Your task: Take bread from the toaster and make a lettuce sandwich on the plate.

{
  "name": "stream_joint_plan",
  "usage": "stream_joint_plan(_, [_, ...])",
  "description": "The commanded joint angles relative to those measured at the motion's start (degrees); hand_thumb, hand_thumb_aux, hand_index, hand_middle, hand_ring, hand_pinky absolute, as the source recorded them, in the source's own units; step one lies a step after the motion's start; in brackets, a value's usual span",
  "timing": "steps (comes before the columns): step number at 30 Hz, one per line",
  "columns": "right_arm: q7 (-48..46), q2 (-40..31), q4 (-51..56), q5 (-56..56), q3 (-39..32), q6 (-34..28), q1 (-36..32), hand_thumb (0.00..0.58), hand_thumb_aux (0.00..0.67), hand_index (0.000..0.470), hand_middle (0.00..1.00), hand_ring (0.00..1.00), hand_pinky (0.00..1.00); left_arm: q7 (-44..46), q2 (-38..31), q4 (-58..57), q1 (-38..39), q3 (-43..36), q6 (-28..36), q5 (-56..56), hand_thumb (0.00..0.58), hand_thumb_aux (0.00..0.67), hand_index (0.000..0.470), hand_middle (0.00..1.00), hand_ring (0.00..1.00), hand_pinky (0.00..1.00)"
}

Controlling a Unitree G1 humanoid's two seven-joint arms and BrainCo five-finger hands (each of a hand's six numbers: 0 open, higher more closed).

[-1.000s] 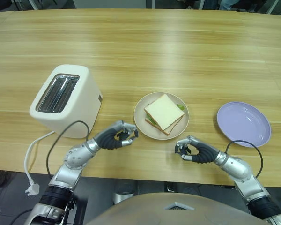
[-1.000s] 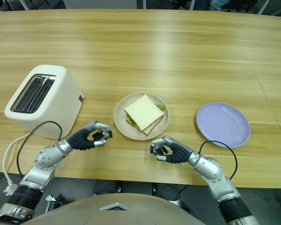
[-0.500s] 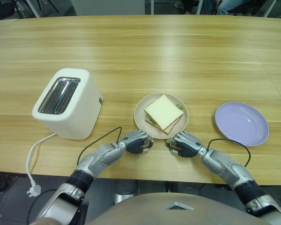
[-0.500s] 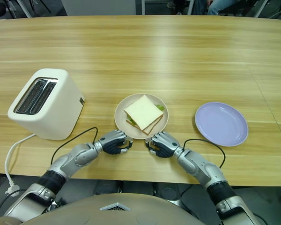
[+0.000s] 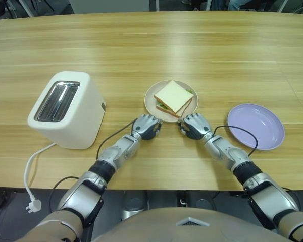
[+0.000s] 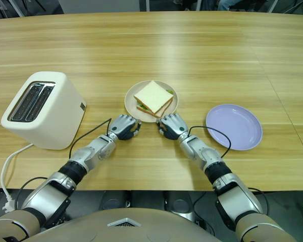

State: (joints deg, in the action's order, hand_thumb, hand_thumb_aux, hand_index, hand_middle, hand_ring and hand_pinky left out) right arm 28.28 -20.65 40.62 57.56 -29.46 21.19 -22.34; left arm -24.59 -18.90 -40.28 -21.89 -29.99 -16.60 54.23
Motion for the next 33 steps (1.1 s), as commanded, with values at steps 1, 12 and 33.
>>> stream_joint_plan(1, [2.28,-1.52,-2.85,-1.46,0.0,0.84,2.21,0.58,0.67,0.46,1.0,1.0,1.0,-3.1,-1.38,0.84,1.94,0.79,-0.4,-1.5,0.58,0.67,0.46,1.0,1.0,1.0])
stream_joint_plan(12, [-8.18,-4.39,-26.51,-37.19,12.56,18.65,26.54,0.0,0.0,0.0,0.0,0.0,0.0,1.74,-0.32,24.2,21.97,12.42,-20.3,-30.9,0.0,0.0,0.0,0.0,0.0,0.0])
stream_joint_plan(33, [-22.51,5.66,-31.7,-53.9,22.25,30.9,44.59,0.0,0.0,0.0,0.0,0.0,0.0,22.25,4.04,35.15,38.08,14.99,-30.25,-48.28,0.0,0.0,0.0,0.0,0.0,0.0])
